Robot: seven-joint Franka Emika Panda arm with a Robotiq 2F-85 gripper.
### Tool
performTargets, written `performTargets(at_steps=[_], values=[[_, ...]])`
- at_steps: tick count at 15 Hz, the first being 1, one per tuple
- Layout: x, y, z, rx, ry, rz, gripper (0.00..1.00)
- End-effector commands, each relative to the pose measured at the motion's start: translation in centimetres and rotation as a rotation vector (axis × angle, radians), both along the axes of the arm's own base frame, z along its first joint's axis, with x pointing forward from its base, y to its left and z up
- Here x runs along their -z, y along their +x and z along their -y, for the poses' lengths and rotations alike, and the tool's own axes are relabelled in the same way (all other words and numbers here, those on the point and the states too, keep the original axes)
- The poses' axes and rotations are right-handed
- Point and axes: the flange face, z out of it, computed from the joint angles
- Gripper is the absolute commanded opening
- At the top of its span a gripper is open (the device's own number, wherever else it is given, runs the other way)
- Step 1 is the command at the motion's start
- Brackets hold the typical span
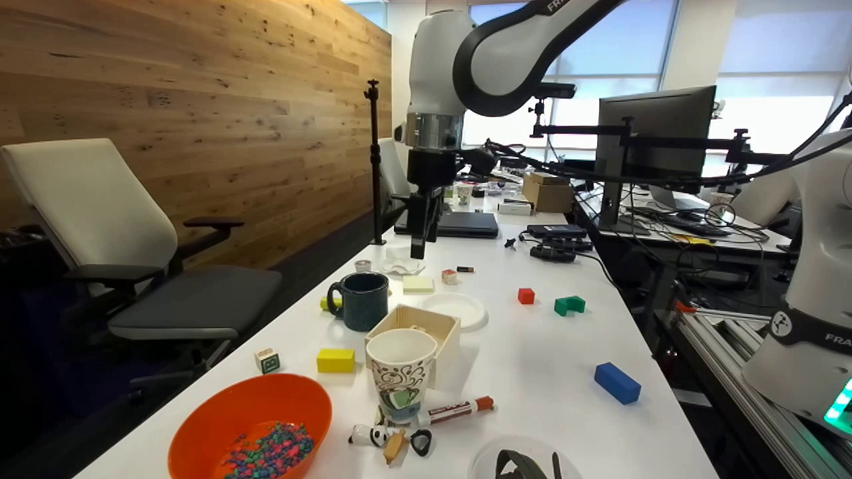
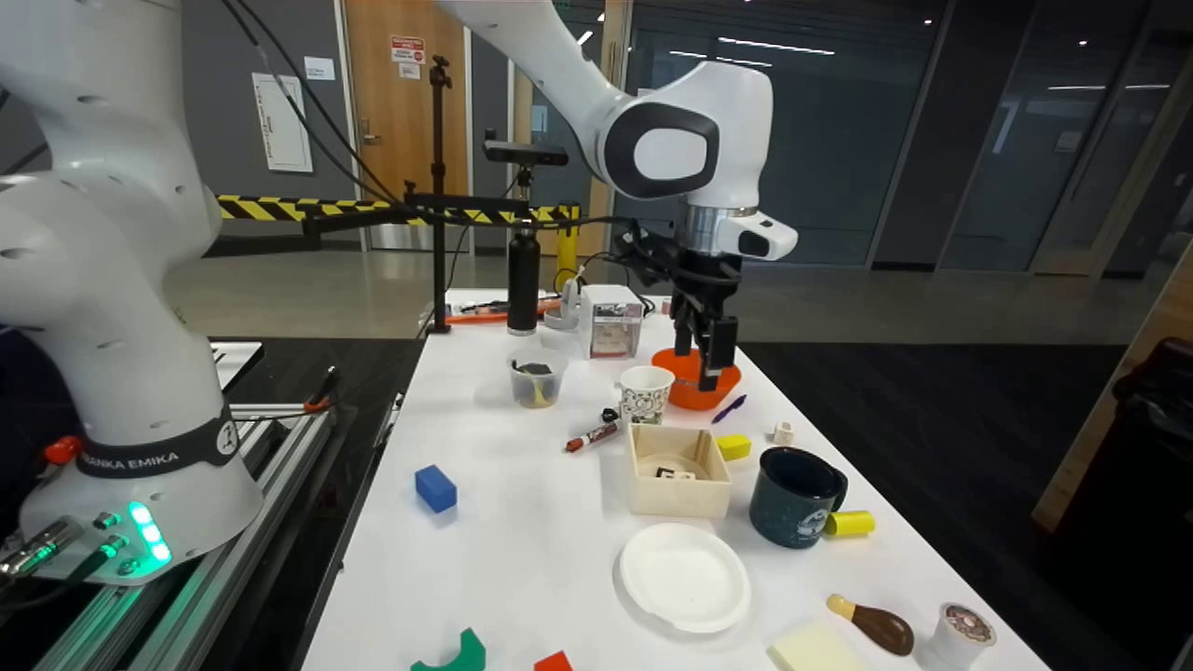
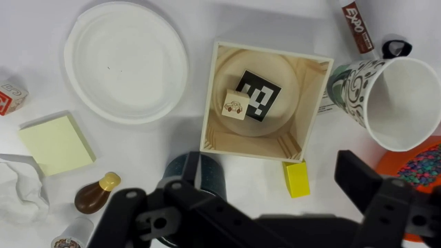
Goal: Take one cube out of the box and place it on the tabletop.
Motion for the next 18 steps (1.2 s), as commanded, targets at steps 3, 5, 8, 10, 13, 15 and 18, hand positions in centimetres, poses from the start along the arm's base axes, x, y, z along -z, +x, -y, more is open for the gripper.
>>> performTargets(at_steps=[3, 5, 8, 10, 13, 15, 18], values=[[5.2, 0.9, -0.1, -0.018, 0.014, -0.08, 1.0], [7.1, 1.1, -0.3, -0.028, 0.015, -0.104, 1.0], [9.1, 1.6, -0.7, -0.046, 0.017, -0.137, 1.0], [10.2, 1.9, -1.1, -0.052, 0.016, -0.158, 1.0], [11.6, 2.2, -1.4, -0.061, 0.021, -0.178, 1.0], [12.0, 2.4, -1.4, -0.06, 0.025, -0.183, 1.0], [12.7, 2.7, -1.3, -0.063, 0.028, -0.194, 1.0]])
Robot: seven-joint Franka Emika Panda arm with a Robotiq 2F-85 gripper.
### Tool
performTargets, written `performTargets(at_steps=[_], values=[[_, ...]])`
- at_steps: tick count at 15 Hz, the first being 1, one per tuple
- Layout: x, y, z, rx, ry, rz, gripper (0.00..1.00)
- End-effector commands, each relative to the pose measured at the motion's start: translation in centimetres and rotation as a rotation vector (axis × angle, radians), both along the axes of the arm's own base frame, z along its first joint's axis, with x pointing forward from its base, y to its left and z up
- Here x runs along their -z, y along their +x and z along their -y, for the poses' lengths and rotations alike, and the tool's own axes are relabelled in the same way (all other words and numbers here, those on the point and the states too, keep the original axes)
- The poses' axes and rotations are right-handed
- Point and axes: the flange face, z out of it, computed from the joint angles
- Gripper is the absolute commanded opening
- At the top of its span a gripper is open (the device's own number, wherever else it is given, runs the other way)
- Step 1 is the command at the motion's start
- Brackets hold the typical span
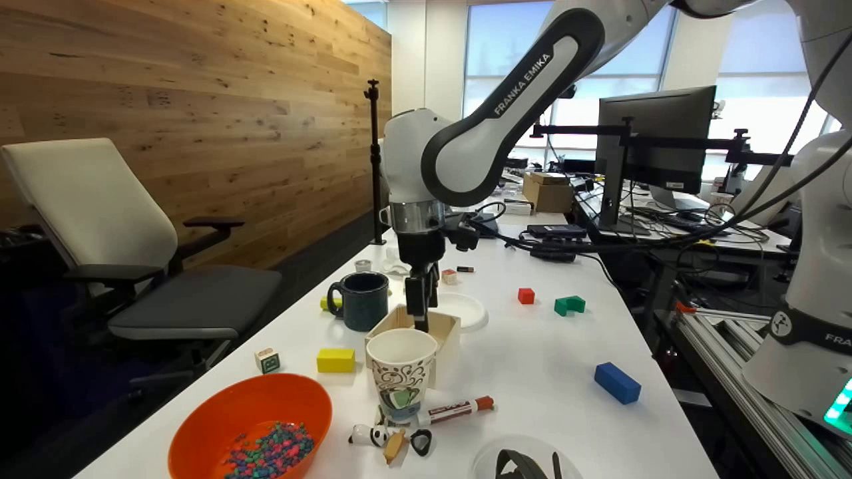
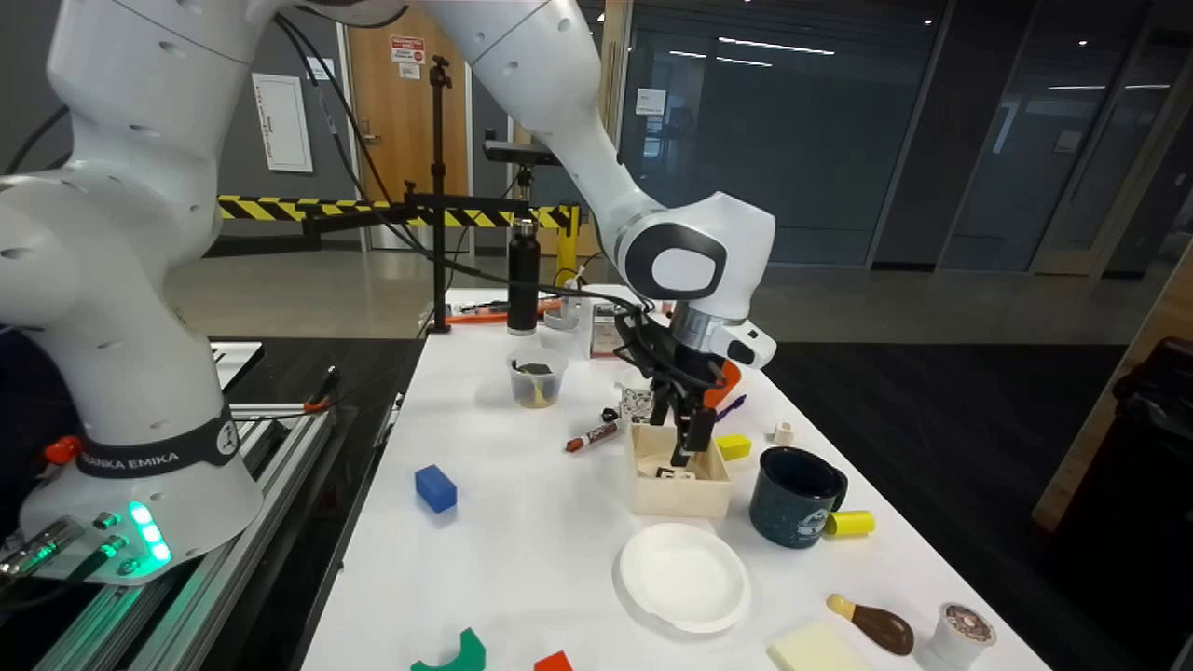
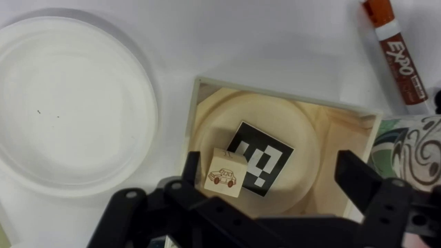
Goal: Take one cube out of the box and place it on the tabletop.
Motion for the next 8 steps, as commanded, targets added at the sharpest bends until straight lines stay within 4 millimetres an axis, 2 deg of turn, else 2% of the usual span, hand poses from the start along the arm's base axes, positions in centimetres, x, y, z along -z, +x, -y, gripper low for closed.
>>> performTargets(at_steps=[1, 8], values=[[0.43, 0.88, 0.21, -0.039, 0.017, -0.031, 1.0], [0.35, -0.05, 0.59, -0.229, -0.039, -0.133, 1.0]])
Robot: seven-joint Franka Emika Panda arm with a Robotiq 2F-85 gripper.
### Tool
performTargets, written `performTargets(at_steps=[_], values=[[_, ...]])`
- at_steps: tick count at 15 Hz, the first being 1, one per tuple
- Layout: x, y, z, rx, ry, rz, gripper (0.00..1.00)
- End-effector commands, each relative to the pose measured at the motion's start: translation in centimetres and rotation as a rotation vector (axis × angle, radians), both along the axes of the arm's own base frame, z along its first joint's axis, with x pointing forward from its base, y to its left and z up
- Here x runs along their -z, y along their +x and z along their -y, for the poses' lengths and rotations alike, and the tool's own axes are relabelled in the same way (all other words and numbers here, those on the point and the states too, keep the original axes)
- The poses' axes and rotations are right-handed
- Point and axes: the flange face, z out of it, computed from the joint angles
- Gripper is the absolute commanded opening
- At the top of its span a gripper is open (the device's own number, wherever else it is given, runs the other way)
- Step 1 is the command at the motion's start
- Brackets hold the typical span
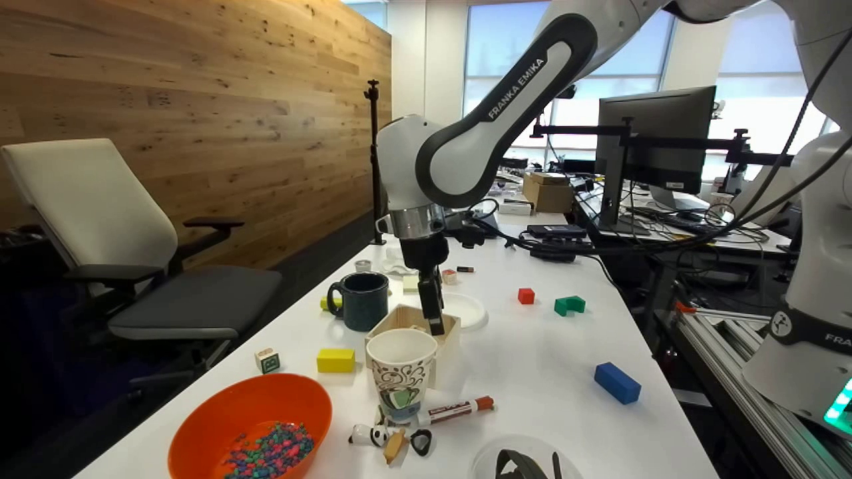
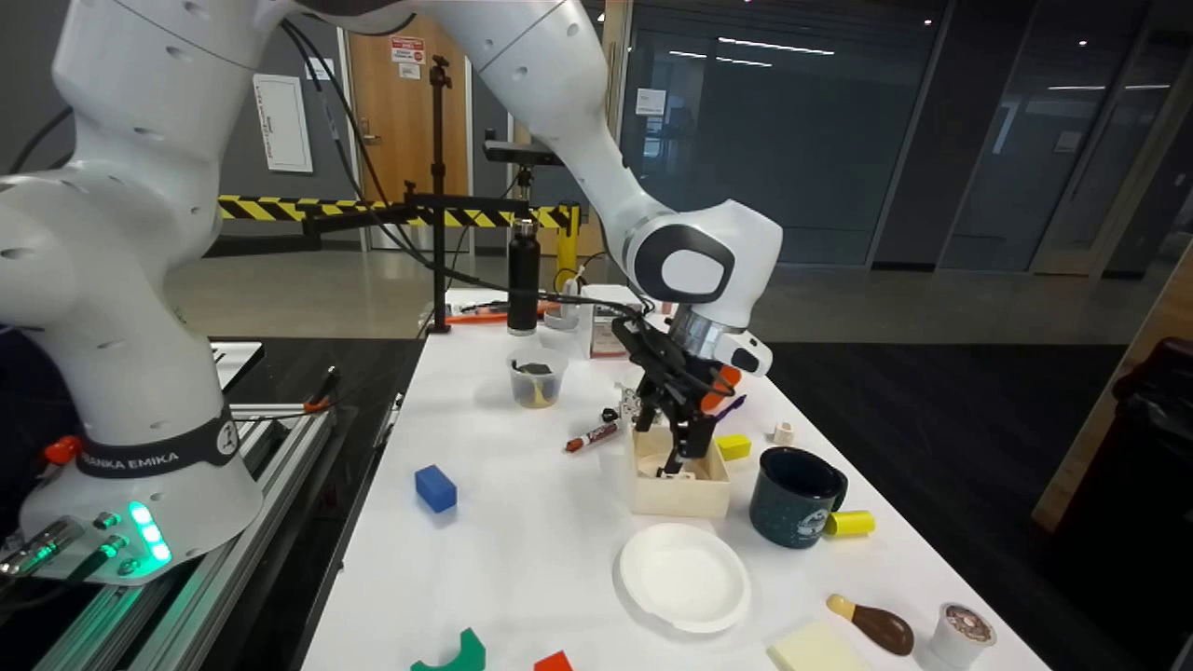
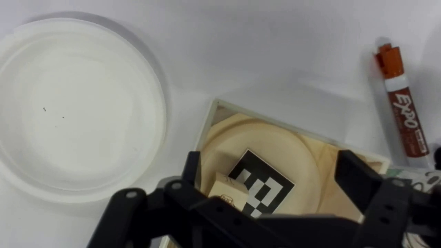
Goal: Take one cube out of the box and place it on the tabletop.
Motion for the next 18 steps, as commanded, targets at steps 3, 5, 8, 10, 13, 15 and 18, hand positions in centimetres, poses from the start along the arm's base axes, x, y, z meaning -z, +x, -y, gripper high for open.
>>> performTargets(at_steps=[3, 5, 8, 10, 13, 15, 18], values=[[-0.9, 0.7, 0.2, -0.03, -0.027, -0.011, 1.0], [-1.1, 0.8, -0.1, -0.048, -0.011, 0.007, 1.0], [-1.5, 1.1, -0.4, -0.051, 0.022, 0.01, 1.0], [-1.5, 1.5, -0.4, 0.022, 0.026, 0.024, 1.0], [-1.8, 2.0, -0.3, 0.124, 0.037, 0.053, 1.0], [-2.0, 2.3, -0.2, 0.224, 0.032, 0.073, 1.0], [-2.1, 2.5, 0.2, 0.337, 0.024, 0.073, 1.0]])
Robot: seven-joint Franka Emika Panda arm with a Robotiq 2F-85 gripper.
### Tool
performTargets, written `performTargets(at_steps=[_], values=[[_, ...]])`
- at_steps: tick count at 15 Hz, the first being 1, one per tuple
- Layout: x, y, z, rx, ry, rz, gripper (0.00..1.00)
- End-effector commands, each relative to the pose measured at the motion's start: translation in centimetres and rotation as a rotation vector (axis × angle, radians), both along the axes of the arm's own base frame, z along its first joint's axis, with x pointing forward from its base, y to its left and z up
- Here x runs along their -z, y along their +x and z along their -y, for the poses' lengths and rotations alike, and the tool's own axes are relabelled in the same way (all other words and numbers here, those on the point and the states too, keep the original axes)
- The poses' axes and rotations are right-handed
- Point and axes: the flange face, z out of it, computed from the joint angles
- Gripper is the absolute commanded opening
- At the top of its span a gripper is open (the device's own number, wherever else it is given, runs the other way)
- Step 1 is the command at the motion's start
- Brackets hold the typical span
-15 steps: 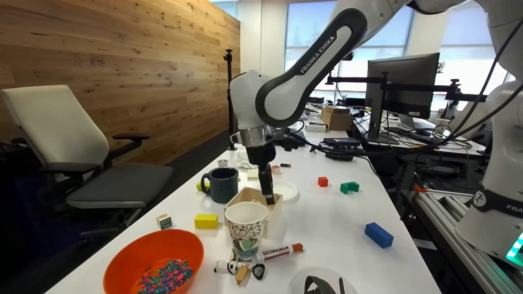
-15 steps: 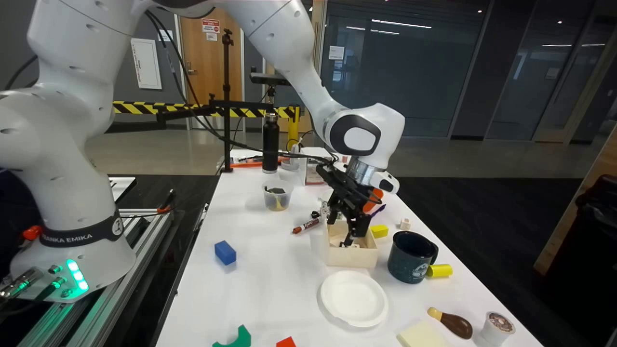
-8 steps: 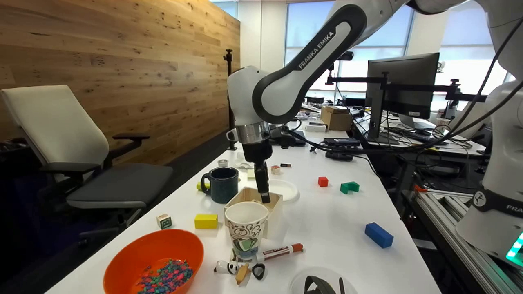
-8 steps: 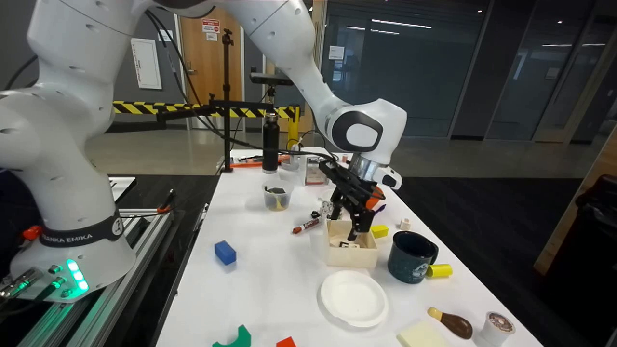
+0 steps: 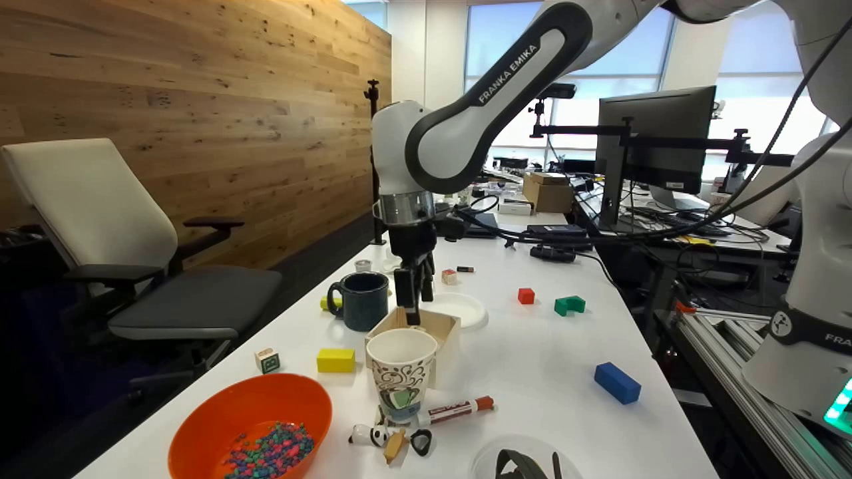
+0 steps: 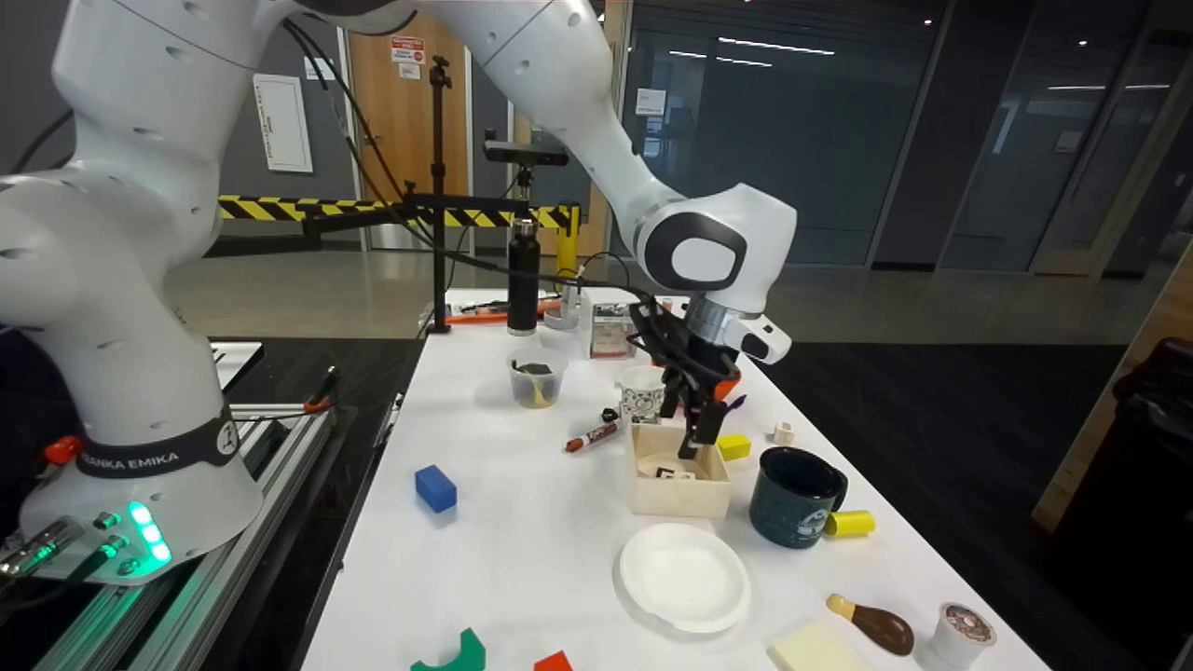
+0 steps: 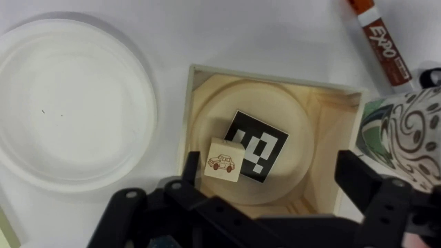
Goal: Take one cube out of the box and place it on the tabletop.
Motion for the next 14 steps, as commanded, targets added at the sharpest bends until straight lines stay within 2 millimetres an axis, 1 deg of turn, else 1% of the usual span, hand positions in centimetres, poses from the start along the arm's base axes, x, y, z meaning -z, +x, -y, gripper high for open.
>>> performTargets(at_steps=[1, 6, 10, 12, 13, 14], values=[[0.0, 0.5, 0.5, 0.145, 0.012, -0.003, 1.0], [0.2, -0.3, 1.8, 0.295, 0.027, -0.037, 1.0], [0.3, -0.6, 1.6, 0.424, 0.084, -0.048, 1.0], [0.3, -1.1, 0.9, 0.431, 0.097, -0.06, 1.0], [0.4, -0.3, 1.4, 0.388, 0.067, -0.046, 1.0], [0.6, -0.4, 1.2, 0.392, 0.071, -0.05, 1.0]])
